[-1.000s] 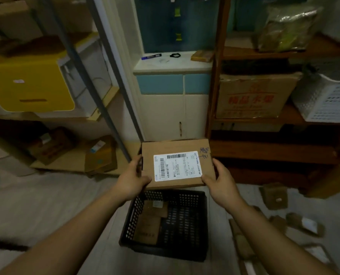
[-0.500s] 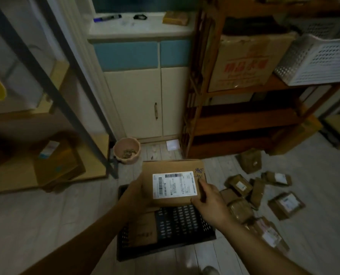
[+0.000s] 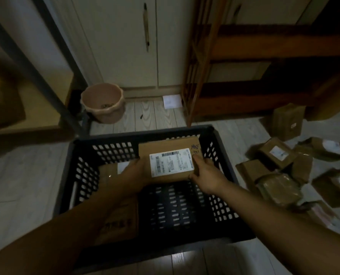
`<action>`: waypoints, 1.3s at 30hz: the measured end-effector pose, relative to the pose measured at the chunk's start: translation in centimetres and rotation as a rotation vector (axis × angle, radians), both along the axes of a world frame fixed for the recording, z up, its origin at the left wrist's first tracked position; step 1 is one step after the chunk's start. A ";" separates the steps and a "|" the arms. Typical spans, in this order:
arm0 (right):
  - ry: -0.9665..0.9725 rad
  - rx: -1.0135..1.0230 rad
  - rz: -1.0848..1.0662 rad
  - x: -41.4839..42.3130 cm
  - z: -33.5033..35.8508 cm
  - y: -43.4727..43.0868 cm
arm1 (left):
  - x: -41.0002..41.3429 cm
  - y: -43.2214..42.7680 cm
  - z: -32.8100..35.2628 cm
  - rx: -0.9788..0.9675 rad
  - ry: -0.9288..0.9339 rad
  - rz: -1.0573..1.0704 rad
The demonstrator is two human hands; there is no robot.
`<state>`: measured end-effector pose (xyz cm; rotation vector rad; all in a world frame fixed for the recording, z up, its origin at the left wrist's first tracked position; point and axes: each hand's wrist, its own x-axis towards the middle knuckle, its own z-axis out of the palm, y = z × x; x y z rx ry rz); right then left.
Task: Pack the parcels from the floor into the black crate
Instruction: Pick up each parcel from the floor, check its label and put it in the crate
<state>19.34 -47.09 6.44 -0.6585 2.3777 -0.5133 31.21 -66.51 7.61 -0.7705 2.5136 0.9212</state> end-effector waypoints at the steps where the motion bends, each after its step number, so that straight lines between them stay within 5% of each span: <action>1: 0.000 0.006 0.000 -0.3 -2.1 -0.1 | -0.5 -0.3 -2.4 -0.022 -0.010 -0.009; 11: -0.060 0.091 -0.019 -3.8 -10.4 -2.9 | -2.6 -1.4 -11.6 -0.080 -0.103 -0.030; 21: -0.109 0.134 -0.146 -4.8 -15.9 -3.1 | -5.1 -1.6 -15.9 -0.219 -0.372 -0.336; 28: -0.209 0.204 -0.064 -4.4 -18.9 -3.7 | -3.7 -1.4 -19.2 -0.493 -0.319 -0.428; 33: -0.232 0.291 -0.058 -4.6 -17.3 -4.0 | -4.3 -2.6 -16.2 -0.345 -0.320 -0.403; 39: -0.240 0.169 -0.021 -2.9 -2.2 -2.6 | -0.5 -1.3 -1.0 -0.257 -0.372 -0.202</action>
